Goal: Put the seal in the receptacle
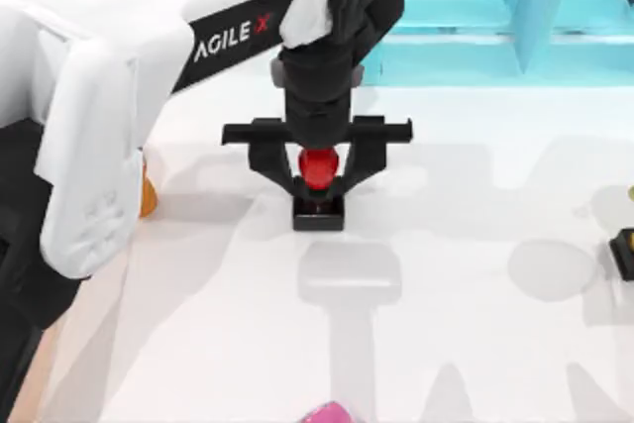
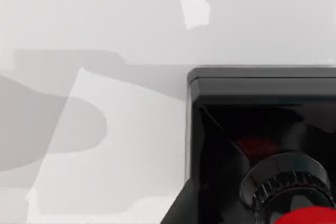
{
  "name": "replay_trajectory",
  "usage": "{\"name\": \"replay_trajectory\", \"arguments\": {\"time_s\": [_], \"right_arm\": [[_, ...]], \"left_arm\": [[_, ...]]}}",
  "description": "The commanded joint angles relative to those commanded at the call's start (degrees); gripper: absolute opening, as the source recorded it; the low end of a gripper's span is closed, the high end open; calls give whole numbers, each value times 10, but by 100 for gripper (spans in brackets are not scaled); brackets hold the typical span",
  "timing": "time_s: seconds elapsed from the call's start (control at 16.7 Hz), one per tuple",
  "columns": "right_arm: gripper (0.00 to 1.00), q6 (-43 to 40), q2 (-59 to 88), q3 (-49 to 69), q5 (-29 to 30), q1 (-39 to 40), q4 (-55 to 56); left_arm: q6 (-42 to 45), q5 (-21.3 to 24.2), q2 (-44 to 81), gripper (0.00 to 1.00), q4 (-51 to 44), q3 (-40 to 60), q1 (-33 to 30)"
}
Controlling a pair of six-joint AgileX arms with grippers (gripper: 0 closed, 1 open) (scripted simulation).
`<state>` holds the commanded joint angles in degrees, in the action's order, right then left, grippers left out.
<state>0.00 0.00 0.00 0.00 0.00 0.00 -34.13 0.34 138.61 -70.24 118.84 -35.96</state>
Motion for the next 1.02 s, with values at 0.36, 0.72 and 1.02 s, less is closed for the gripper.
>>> {"name": "replay_trajectory", "arguments": {"time_s": [0.36, 0.72, 1.02], "right_arm": [[100, 0, 0, 0, 0, 0, 0], [100, 0, 0, 0, 0, 0, 0], [100, 0, 0, 0, 0, 0, 0]], "left_arm": [[0, 0, 0, 0, 0, 0, 0], [0, 0, 0, 0, 0, 0, 0], [1, 0, 7, 0, -22, 23, -1]]}}
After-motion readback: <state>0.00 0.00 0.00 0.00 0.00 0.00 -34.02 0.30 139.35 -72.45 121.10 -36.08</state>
